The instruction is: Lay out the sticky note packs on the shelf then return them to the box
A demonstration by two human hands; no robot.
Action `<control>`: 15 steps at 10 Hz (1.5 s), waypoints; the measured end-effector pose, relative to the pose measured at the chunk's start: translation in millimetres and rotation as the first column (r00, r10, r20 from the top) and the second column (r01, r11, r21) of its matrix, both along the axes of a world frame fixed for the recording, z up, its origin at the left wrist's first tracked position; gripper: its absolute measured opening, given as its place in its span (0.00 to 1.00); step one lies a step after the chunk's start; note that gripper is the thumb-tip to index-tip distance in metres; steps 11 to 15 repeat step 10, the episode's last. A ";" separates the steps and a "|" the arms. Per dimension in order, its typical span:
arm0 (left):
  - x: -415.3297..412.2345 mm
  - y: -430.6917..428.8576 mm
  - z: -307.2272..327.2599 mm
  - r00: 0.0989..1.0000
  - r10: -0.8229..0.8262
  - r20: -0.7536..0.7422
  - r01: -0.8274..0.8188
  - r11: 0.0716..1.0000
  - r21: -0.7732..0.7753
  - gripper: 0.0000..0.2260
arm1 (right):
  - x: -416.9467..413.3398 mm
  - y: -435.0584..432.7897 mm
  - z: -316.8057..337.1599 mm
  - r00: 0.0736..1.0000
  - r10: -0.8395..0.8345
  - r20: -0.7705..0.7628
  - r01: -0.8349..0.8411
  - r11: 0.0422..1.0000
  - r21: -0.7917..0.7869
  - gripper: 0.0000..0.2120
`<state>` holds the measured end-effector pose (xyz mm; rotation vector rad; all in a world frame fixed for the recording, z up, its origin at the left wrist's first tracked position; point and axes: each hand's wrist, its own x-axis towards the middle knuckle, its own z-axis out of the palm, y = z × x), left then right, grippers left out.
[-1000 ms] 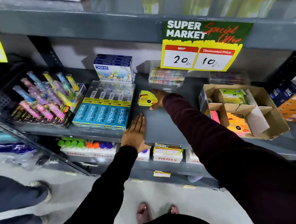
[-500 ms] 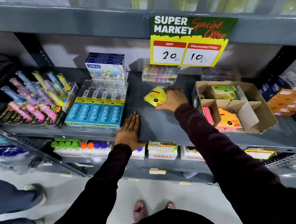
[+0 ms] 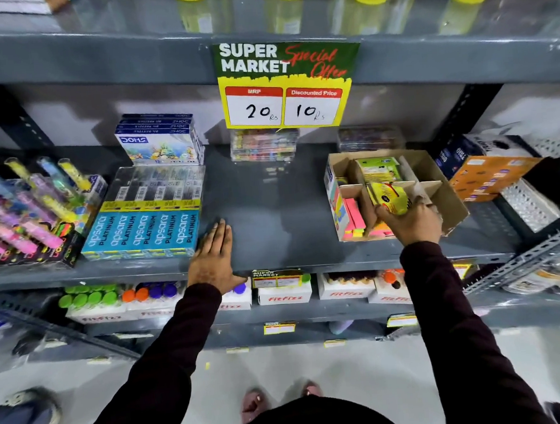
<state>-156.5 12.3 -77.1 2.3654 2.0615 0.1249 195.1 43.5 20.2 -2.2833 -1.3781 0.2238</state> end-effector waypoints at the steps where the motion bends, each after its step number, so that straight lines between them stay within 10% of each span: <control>1: 1.3 -0.6 1.2 1.000 0.010 -0.018 -0.010 1.000 -0.008 0.56 | -2.0 6.2 -9.3 0.999 -0.020 -0.048 0.018 0.999 -0.038 0.41; 6: 1.2 -4.5 3.8 1.000 0.002 -0.016 -0.002 1.000 -0.025 0.55 | -11.9 3.3 -47.6 1.000 -0.003 0.009 0.005 0.985 -0.172 0.32; 8: 11.2 -2.1 36.2 0.998 0.016 -0.066 -0.032 0.966 -0.257 0.55 | -46.0 -13.2 -9.2 0.989 -0.079 0.122 0.071 0.995 0.064 0.26; 10: 59.5 -22.5 139.1 0.994 -0.045 0.096 0.055 0.993 -0.107 0.25 | -115.4 -41.7 67.7 0.883 0.438 0.170 -0.461 0.878 0.130 0.16; 15: 59.5 -22.5 139.1 0.994 -0.045 0.096 0.055 0.993 -0.107 0.25 | -115.4 -41.7 67.7 0.883 0.438 0.170 -0.461 0.878 0.130 0.16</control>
